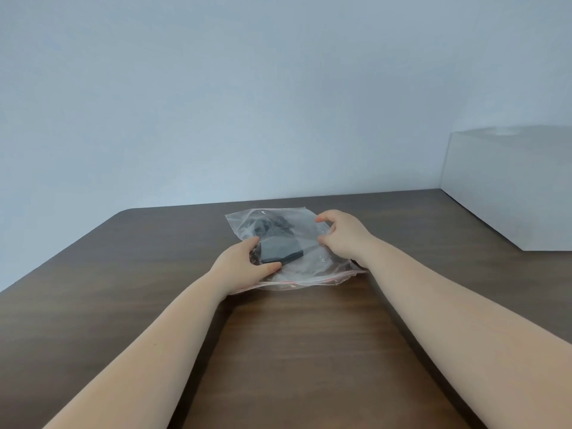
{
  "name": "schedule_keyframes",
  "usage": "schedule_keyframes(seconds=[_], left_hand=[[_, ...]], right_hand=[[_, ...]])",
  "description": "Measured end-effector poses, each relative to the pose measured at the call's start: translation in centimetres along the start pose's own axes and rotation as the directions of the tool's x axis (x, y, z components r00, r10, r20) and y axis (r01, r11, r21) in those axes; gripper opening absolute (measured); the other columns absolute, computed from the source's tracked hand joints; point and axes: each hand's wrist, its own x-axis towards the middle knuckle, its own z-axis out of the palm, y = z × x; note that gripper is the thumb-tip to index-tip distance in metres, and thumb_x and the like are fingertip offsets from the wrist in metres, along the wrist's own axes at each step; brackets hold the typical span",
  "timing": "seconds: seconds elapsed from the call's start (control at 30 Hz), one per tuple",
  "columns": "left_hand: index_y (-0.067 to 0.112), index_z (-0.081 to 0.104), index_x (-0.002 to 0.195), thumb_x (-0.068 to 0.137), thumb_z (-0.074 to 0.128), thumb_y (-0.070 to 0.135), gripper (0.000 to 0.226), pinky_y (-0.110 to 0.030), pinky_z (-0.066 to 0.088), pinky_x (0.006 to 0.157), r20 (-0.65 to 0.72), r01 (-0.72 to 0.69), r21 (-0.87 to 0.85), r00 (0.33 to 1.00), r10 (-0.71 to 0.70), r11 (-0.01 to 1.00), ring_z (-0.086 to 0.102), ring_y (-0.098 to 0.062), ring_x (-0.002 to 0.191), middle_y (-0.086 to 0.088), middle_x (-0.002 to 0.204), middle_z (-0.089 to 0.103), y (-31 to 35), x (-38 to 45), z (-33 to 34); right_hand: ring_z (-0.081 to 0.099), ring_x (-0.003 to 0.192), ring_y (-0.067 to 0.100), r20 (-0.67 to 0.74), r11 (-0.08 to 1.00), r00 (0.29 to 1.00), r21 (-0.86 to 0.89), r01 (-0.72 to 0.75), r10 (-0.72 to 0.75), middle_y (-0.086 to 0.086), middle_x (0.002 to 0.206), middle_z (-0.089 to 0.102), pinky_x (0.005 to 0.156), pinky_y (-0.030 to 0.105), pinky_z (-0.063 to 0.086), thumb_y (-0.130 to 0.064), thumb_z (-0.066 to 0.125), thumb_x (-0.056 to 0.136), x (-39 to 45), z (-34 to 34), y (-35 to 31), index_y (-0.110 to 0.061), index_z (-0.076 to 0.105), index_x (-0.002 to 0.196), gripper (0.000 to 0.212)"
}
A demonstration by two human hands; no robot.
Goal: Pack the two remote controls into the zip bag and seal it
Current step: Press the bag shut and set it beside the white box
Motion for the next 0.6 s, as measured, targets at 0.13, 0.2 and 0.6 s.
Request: schedule_keyframes(seconds=[0.13, 0.2, 0.6], left_hand=[[0.017, 0.040, 0.134, 0.079, 0.062, 0.049, 0.067, -0.032, 0.036, 0.101, 0.068, -0.073, 0.032, 0.995, 0.071, 0.997, 0.046, -0.025, 0.126, -0.004, 0.140, 0.049, 3.6, 3.0, 1.9], [0.018, 0.048, 0.121, 0.080, 0.060, 0.049, 0.053, -0.033, 0.039, 0.093, 0.108, -0.111, 0.064, 0.989, 0.104, 0.992, 0.052, -0.026, 0.114, -0.005, 0.127, 0.056, 5.5, 4.6, 3.2], [0.015, 0.049, 0.109, 0.081, 0.053, 0.053, 0.047, -0.032, 0.038, 0.084, 0.159, -0.274, 0.093, 0.953, 0.257, 0.957, 0.053, -0.028, 0.109, -0.003, 0.118, 0.059, 14.8, 10.6, 10.9]], right_hand=[[0.054, 0.079, 0.020, -0.129, 0.998, 0.991, -0.057, -0.030, 0.023, -0.001, 0.095, 0.049, 0.058, 0.025, 0.043, -0.009, 0.056, 0.086, 0.6, -3.1, 2.7, -0.019, 0.057, 0.118, 0.034], [0.054, 0.083, 0.020, -0.165, 0.995, 0.985, -0.076, -0.066, 0.053, -0.001, 0.095, 0.050, 0.072, 0.029, 0.047, -0.010, 0.056, 0.086, 0.9, -5.0, 4.3, -0.020, 0.057, 0.117, 0.033], [0.051, 0.119, 0.027, -0.326, 0.924, 0.933, -0.289, -0.251, 0.151, 0.005, 0.133, 0.055, 0.092, 0.034, 0.042, -0.006, 0.050, 0.086, 1.5, -13.5, 12.0, -0.022, 0.054, 0.121, 0.039]])
